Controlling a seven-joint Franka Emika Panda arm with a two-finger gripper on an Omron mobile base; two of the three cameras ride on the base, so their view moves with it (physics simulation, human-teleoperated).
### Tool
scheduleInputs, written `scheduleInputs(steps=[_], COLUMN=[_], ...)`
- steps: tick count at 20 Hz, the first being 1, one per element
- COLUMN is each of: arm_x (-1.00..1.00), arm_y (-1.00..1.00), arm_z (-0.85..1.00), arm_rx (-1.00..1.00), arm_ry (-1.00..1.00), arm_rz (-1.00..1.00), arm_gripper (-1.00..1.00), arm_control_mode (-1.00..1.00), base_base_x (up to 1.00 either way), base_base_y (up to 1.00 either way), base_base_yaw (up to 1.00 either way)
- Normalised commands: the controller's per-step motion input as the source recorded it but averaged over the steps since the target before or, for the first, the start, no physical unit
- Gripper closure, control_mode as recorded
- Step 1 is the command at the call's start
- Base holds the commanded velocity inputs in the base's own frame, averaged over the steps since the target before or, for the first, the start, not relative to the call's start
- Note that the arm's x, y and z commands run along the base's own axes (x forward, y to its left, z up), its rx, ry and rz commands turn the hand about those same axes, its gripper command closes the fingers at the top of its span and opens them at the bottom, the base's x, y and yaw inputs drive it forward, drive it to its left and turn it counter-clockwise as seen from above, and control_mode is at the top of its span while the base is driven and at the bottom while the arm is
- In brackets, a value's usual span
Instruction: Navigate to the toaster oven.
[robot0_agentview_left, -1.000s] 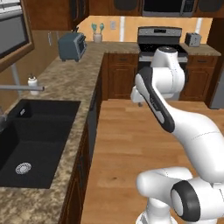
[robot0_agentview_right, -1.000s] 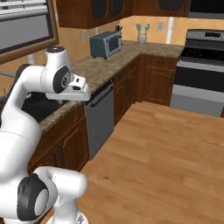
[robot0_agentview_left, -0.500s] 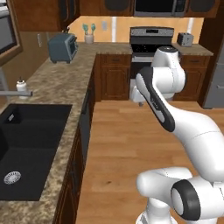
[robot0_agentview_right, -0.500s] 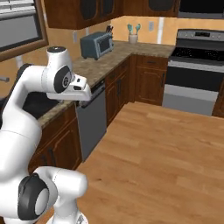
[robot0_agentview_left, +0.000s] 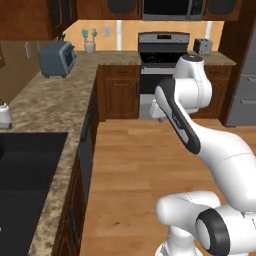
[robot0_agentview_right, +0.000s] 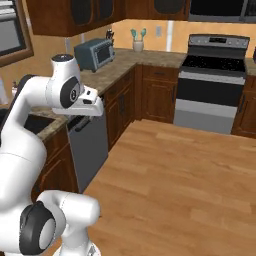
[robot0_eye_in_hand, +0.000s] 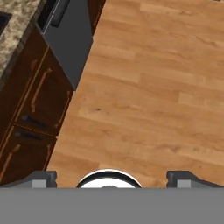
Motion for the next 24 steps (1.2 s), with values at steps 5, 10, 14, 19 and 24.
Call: scheduleInputs(steps=[5, 10, 14, 19, 24], arm_x=[0.00, 0.00, 0.00, 0.00, 0.00], arm_y=[0.00, 0.00, 0.00, 0.00, 0.00], arm_z=[0.00, 0.00, 0.00, 0.00, 0.00], arm_rx=[0.00, 0.00, 0.00, 0.00, 0.00], arm_ry=[0.00, 0.00, 0.00, 0.00, 0.00], arm_rz=[0.00, 0.00, 0.00, 0.00, 0.00], arm_gripper=[-1.00, -1.00, -1.00, -1.00, -1.00], arm_control_mode=[1.00, 1.00, 1.00, 1.00, 1.00], base_base_x=[1.00, 1.00, 1.00, 1.00, 1.00], base_base_y=[-0.64, -0.60, -0.51, -0.48, -0.25], base_base_yaw=[-0.09, -0.02, 0.00, 0.11, 0.56])
